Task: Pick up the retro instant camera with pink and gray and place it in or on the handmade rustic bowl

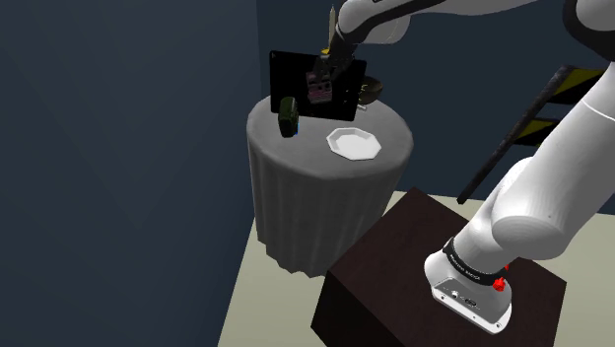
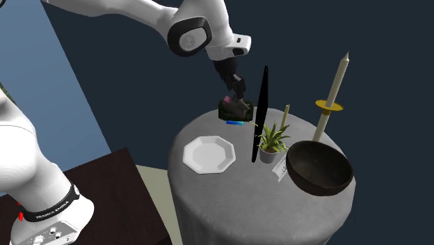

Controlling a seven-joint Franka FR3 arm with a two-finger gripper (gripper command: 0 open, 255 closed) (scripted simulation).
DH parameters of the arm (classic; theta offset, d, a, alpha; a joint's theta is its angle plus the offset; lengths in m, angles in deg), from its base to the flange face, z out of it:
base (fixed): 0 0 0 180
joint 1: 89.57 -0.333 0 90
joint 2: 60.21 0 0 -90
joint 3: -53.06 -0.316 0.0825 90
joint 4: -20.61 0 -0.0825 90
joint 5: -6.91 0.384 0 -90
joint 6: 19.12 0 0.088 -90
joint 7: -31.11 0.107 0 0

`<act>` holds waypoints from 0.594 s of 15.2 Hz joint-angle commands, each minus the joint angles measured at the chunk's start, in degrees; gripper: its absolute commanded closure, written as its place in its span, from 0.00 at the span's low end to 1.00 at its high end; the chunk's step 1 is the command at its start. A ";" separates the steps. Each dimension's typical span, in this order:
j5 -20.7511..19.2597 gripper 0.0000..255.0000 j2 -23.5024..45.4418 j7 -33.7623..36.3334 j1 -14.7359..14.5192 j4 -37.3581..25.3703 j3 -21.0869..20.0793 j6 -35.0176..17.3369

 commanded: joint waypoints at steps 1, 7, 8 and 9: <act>-0.53 1.00 -0.57 0.61 -0.08 -1.02 -0.06 1.50; -1.39 1.00 -1.71 1.42 -0.06 -3.77 -0.07 5.32; -0.57 1.00 -1.25 -0.31 0.56 -4.57 0.62 5.80; 0.26 1.00 -0.74 -2.03 1.20 -5.42 1.30 6.32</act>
